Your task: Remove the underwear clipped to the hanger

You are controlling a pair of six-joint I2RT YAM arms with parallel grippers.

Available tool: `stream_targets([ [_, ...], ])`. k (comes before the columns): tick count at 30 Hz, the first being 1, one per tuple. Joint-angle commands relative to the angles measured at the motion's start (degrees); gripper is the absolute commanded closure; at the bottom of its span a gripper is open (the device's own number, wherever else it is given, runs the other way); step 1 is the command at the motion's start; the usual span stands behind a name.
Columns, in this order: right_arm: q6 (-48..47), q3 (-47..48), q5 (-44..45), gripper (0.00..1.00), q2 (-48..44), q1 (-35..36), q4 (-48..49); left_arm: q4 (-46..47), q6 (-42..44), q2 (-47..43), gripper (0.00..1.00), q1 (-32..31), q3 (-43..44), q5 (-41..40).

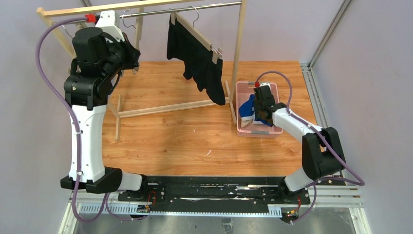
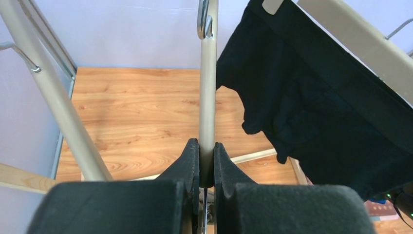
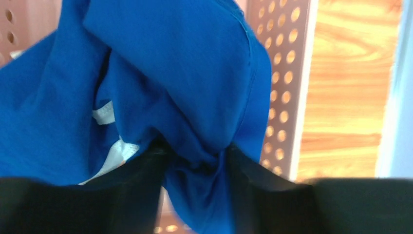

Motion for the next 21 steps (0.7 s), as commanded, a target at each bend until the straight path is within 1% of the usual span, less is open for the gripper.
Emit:
stream_targets([
  [1, 2.2, -0.4, -1.6, 0.38, -0.9, -1.0, -0.4, 3.2, -0.5, 0.8, 1.00, 0.8, -0.1, 0.9],
  [2, 2.3, -0.5, -1.6, 0.32, -1.6, -0.9, -0.6, 3.2, -0.5, 0.9, 1.00, 0.8, -0.2, 1.0],
  [3, 2.3, -0.5, -1.4, 0.31, -2.6, -0.9, -0.8, 3.4, -0.5, 0.9, 1.00, 0.9, -0.5, 1.1],
  [10, 1.0, -1.7, 0.0, 0.29, -11.8, -0.9, -2.0, 4.4, -0.4, 1.5, 1.00, 1.0, -2.4, 0.6],
  [14, 0.5, -2.9, -0.5, 0.29, -18.9, -0.9, -2.4, 5.3, -0.5, 2.0, 1.00, 1.1, -3.1, -0.8],
  [17, 0.5, -3.6, -0.9, 0.28, -23.3, -0.9, -2.8, 5.9, -0.7, 2.7, 0.98, 1.2, -3.0, -1.5],
  [18, 0.5, -3.6, -1.0, 0.28, -24.6, -0.9, -3.0, 5.9, -0.9, 3.0, 0.95, 1.3, -2.9, -1.1],
  [19, 0.5, -3.8, -1.2, 0.28, -25.9, -0.8, -3.2, 5.8, -1.1, 3.1, 0.90, 1.3, -2.8, -0.6],
  [21, 0.6, -4.0, -1.5, 0.28, -28.4, -0.8, -3.7, 5.9, -1.7, 2.8, 0.71, 1.3, -3.5, 0.2],
])
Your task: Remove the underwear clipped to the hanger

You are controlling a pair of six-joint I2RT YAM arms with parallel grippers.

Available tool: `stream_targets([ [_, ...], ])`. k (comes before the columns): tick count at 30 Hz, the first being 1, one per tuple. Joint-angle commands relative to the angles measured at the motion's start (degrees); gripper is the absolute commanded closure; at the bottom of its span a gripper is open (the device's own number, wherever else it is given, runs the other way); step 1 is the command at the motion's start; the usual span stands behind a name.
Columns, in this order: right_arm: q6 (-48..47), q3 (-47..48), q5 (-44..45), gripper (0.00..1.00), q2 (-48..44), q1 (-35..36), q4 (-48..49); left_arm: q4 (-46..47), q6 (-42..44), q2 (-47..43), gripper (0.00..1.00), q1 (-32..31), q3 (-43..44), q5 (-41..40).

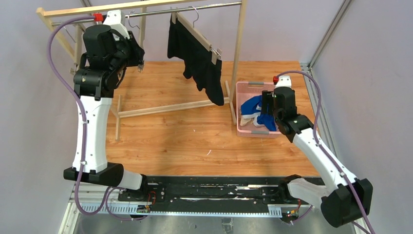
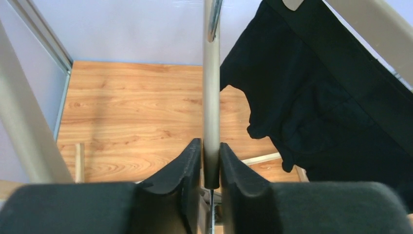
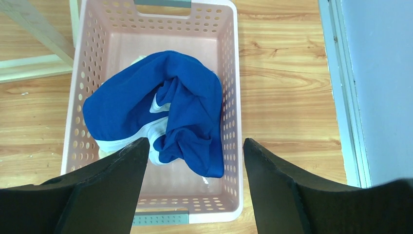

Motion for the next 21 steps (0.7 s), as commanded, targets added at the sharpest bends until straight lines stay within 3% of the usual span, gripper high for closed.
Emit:
stream_targets([
  [1, -0.6, -1.2, -0.6, 0.27, -5.1, -0.8, -1.9, 2.9, -1.2, -0.4, 0.68, 0.6, -1.2, 1.1],
  [4, -1.0, -1.3, -0.7, 0.27, -8.0, -0.8, -1.9, 4.8, -0.8, -2.6, 0.62, 0.6, -3.7, 0.0],
  [7, -1.5, -1.2, -0.7, 0.26, -10.0, -0.8, -2.0, 5.9, -0.2, -4.8, 0.49, 0.6, -4.4, -1.2],
  [9, -1.6, -0.9, -0.9, 0.25, -10.8, -0.8, -2.1, 5.7, 0.2, -6.1, 0.29, 0.6, -4.0, -1.5],
  [11, -1.7, -0.7, -1.4, 0.25, -11.4, -0.8, -2.2, 5.8, 0.7, -7.2, 0.01, 0.6, -3.5, -1.1],
  [17, -2.0, -0.6, -2.4, 0.24, -12.0, -0.8, -2.2, 6.7, 0.6, -10.3, 0.02, 0.6, -2.1, -0.4],
  [21, -2.0, -0.4, -3.0, 0.23, -11.7, -0.7, -2.2, 6.5, -1.2, -9.9, 0.02, 0.6, 0.7, 6.2],
])
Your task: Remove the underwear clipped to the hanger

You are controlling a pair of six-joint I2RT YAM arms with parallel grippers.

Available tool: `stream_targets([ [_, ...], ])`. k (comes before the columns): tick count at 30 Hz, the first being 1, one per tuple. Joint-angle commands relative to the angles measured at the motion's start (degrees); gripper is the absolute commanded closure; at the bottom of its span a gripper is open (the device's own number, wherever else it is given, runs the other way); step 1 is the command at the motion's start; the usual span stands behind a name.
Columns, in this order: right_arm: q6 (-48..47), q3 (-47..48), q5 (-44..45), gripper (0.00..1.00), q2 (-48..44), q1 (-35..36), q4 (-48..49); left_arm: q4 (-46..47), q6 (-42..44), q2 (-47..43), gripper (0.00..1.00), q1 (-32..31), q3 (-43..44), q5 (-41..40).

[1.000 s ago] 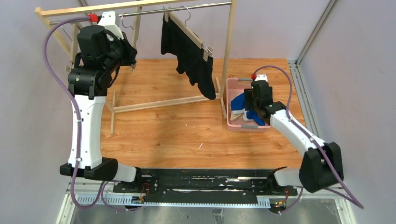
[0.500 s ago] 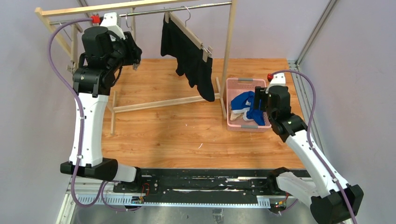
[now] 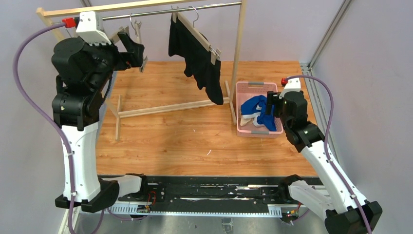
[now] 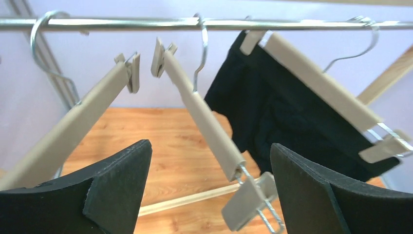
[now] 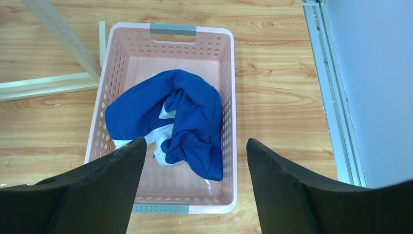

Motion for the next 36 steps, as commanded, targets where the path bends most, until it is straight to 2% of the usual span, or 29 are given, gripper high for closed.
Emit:
stream_targets([
  [1, -0.7, 0.4, -1.4, 0.23, -0.3, -0.7, -0.6, 2.1, -1.9, 0.3, 0.02, 0.5, 3.5, 7.5],
  [4, -0.6, 0.7, -1.9, 0.23, -0.3, -0.5, -0.7, 2.1, -2.3, 1.0, 0.02, -0.7, 4.8, 10.5],
  [10, 0.0, 0.4, -2.0, 0.22, -0.6, 0.2, -0.8, 1.8, -0.1, 2.7, 0.02, -7.9, 9.4, 10.6],
  [18, 0.5, 1.0, -2.2, 0.22, -0.1, 2.9, -1.2, 1.6, 2.7, 9.6, 0.02, -18.9, 14.0, 10.5],
  [22, 0.5, 1.1, -1.2, 0.22, -0.4, 4.7, -1.6, 2.6, 0.8, 14.7, 0.02, -20.5, 16.6, 12.3],
  [28, 0.3, 0.8, -0.2, 0.22, -1.4, 8.0, -2.8, 12.1, -4.5, 16.9, 0.02, -20.6, 13.9, 11.5],
  [36, -0.1, 0.4, 2.4, 0.22, -1.9, 12.3, -3.2, 15.7, -6.9, 19.9, 0.02, -20.6, 13.0, 10.3],
])
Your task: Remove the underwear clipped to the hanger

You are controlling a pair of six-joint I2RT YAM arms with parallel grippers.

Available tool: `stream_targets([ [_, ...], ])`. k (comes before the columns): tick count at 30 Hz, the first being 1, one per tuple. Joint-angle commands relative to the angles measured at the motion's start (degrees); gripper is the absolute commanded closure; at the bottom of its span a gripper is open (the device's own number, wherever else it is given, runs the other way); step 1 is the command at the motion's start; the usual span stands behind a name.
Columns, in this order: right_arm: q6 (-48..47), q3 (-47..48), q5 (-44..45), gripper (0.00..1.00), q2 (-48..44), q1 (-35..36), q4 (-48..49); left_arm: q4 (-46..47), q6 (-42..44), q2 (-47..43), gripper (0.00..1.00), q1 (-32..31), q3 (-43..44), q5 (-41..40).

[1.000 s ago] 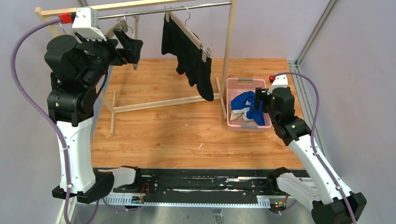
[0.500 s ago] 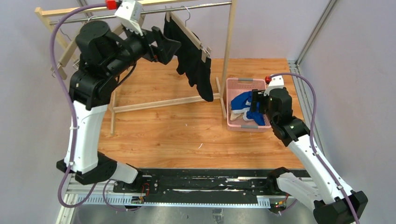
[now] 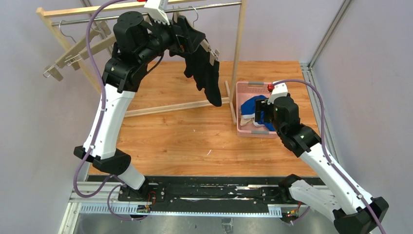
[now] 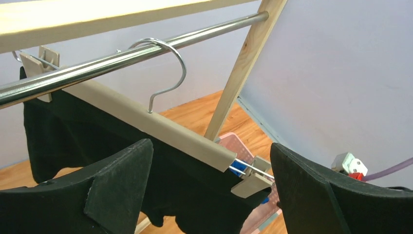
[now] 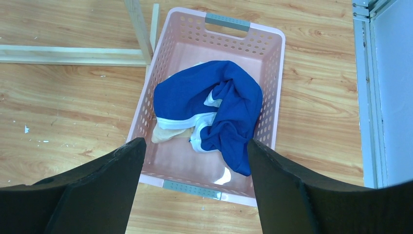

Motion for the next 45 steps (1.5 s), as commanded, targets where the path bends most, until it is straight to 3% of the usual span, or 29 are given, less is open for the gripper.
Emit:
stream_targets([
  [1, -0.1, 0.3, 2.3, 0.22, -0.8, 2.0, -0.9, 5.3, -1.8, 0.2, 0.02, -0.5, -1.2, -1.1],
  [8, 1.1, -1.0, 3.5, 0.22, -1.7, 4.2, -1.0, 7.2, -2.6, -0.2, 0.02, -0.5, -6.7, -5.4],
  [29, 1.6, -2.3, 4.3, 0.21, -0.1, 8.0, -1.3, 8.1, -3.2, 3.6, 0.00, -0.5, -8.5, -9.7],
  [30, 1.7, -2.4, 4.5, 0.21, 0.2, 8.2, -1.3, 8.0, -3.0, 3.5, 0.02, -0.5, -8.3, -9.9],
  [33, 1.9, -2.7, 4.9, 0.21, 1.0, 8.8, -1.2, 7.1, -2.6, 3.0, 0.22, -0.5, -8.1, -10.4],
  [38, 2.1, -2.7, 5.2, 0.21, 2.1, 9.4, -1.1, 6.3, -1.4, 1.1, 0.28, -0.5, -9.4, -11.9],
  [43, 2.2, -2.5, 5.2, 0.21, 2.5, 9.9, -1.1, 5.8, -0.1, -1.6, 0.46, -0.5, -11.7, -14.1],
  [45, 2.2, -2.4, 5.2, 0.21, 2.5, 10.1, -1.1, 5.0, 0.5, -2.5, 0.46, -0.5, -12.2, -15.1],
])
